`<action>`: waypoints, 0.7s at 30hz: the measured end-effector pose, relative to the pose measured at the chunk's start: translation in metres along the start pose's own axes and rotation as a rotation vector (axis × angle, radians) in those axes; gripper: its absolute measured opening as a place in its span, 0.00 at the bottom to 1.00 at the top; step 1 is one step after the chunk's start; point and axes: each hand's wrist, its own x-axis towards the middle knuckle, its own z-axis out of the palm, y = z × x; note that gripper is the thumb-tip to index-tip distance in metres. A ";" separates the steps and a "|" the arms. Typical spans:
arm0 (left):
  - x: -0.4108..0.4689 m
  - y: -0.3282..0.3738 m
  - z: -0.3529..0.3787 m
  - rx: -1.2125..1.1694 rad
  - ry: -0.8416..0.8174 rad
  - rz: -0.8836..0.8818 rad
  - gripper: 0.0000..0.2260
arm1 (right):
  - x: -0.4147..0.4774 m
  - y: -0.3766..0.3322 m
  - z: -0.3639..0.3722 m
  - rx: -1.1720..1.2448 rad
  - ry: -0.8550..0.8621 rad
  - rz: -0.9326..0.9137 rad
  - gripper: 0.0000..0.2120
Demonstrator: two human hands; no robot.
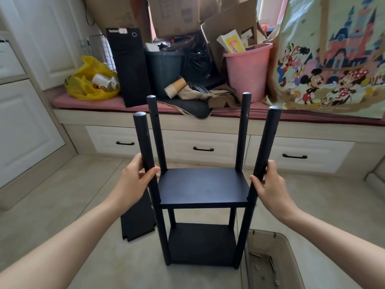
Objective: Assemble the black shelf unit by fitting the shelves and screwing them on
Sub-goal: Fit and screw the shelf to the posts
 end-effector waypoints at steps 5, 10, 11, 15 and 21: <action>-0.009 -0.002 0.001 0.096 -0.007 0.032 0.06 | -0.018 -0.005 0.000 -0.011 0.019 0.005 0.16; -0.016 -0.004 -0.003 0.126 0.021 0.015 0.07 | -0.040 -0.014 0.005 -0.022 0.014 0.010 0.13; -0.018 -0.005 -0.004 0.123 0.027 0.012 0.08 | -0.042 -0.016 0.005 -0.019 0.013 0.014 0.12; -0.022 -0.004 -0.004 0.114 0.050 0.019 0.09 | -0.042 -0.024 0.004 0.000 0.019 0.067 0.10; -0.027 -0.005 -0.002 0.116 0.065 0.028 0.08 | -0.041 -0.030 0.003 0.019 0.047 0.133 0.10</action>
